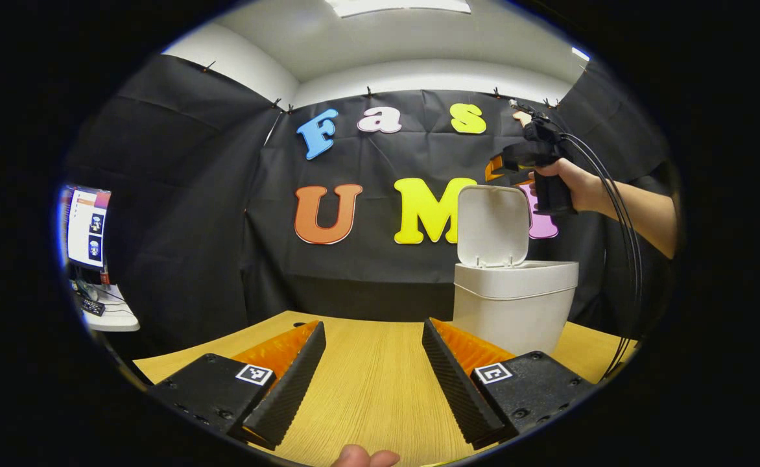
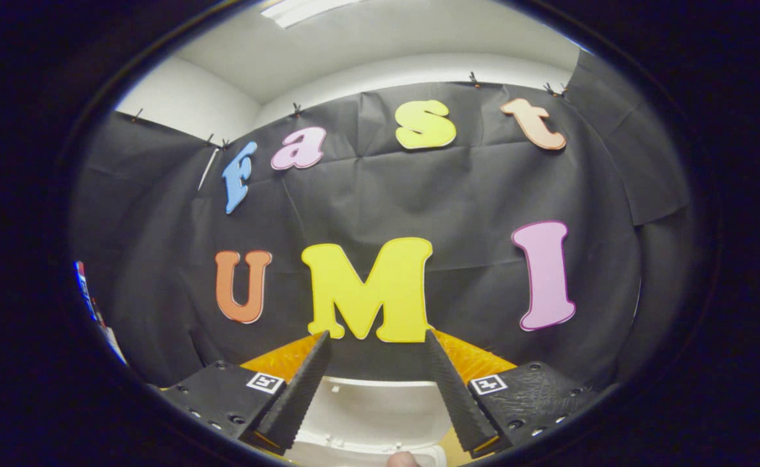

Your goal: Press the lid of the desktop garbage bin to open it, pick up the crumpled paper on the desktop and throw it into the bin, then pick up the pop can on the desktop and drop it into the bin, and finally close the garbage bin lid.

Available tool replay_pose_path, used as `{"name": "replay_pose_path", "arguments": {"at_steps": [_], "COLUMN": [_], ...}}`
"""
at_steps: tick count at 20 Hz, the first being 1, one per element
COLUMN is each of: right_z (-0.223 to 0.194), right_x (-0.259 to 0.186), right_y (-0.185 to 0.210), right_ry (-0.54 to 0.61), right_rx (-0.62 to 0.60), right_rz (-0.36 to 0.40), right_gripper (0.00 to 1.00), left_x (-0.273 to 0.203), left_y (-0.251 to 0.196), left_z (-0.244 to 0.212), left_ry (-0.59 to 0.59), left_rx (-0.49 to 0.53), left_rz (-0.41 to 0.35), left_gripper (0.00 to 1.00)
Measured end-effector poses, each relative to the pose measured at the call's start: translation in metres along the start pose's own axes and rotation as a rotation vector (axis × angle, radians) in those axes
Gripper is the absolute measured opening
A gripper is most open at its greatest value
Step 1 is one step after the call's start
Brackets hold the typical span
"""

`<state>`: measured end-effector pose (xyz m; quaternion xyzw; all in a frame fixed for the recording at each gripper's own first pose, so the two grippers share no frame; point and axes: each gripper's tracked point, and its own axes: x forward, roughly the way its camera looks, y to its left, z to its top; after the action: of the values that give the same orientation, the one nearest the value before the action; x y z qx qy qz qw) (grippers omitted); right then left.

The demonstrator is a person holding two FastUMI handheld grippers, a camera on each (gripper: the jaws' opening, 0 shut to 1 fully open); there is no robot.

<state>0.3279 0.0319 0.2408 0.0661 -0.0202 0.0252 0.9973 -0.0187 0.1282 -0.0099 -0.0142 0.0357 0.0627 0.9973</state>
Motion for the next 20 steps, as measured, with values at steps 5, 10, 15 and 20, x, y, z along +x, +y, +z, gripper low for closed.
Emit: {"name": "replay_pose_path", "arguments": {"at_steps": [5, 10, 15, 20], "right_z": [-0.019, -0.021, -0.025, -0.05], "right_x": [0.007, -0.003, -0.021, -0.054], "right_y": [0.001, 0.004, 0.007, 0.014], "right_ry": [0.086, 0.103, 0.125, 0.198], "right_rx": [-0.021, -0.034, -0.009, -0.031], "right_rz": [-0.002, 0.024, 0.046, 0.075], "right_gripper": [0.88, 0.89, 0.89, 0.89], "left_x": [-0.002, -0.004, -0.003, -0.004], "left_y": [-0.002, -0.008, -0.018, -0.032], "left_z": [0.006, 0.006, 0.006, 0.005], "left_ry": [-0.016, -0.01, -0.011, -0.011], "left_rx": [-0.002, -0.006, 0.016, 0.012], "left_rz": [-0.007, -0.018, -0.029, -0.057], "left_gripper": [0.97, 0.97, 0.97, 0.96]}}
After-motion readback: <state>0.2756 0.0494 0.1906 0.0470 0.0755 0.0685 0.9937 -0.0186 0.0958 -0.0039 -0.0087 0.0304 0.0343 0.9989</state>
